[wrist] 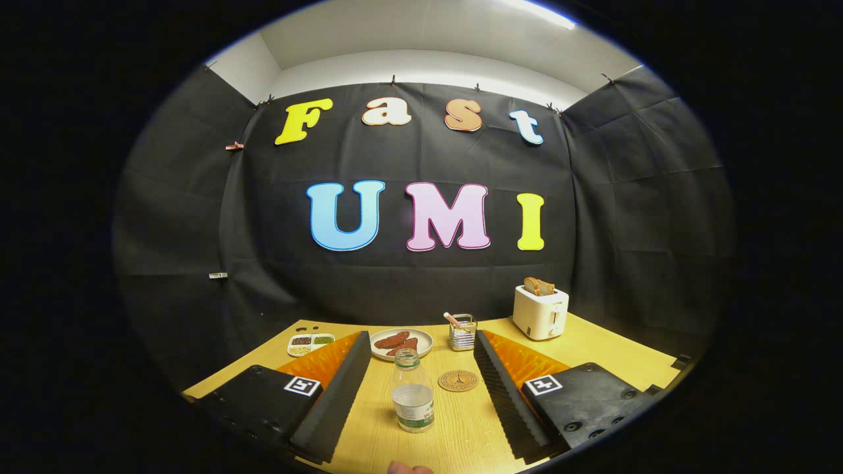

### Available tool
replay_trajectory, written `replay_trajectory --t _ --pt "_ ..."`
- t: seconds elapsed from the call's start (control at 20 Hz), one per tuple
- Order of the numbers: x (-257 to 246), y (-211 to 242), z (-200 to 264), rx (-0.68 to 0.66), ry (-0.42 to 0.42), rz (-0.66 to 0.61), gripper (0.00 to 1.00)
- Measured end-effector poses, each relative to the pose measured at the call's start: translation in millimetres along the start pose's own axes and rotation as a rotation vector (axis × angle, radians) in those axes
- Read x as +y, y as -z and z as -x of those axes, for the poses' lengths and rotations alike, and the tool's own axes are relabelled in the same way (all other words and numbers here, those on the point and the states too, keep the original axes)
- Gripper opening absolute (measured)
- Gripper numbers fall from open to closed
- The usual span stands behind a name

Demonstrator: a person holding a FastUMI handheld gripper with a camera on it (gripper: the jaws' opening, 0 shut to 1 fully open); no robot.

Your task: Take the bottle from table, then pour the juice into the cup, finally place the bottle on the coaster

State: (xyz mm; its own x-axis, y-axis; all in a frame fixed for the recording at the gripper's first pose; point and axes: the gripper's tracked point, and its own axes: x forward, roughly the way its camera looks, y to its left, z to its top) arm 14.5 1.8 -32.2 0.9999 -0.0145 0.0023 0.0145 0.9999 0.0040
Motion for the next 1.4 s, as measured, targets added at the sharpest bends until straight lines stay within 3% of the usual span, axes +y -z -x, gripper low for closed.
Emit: replay_trajectory --t 0.7,1.4 --pt "8 131 -46 0.069 0.026 -0.018 0.98" --pt "17 194 -88 0.121 0.027 0.002 0.98"
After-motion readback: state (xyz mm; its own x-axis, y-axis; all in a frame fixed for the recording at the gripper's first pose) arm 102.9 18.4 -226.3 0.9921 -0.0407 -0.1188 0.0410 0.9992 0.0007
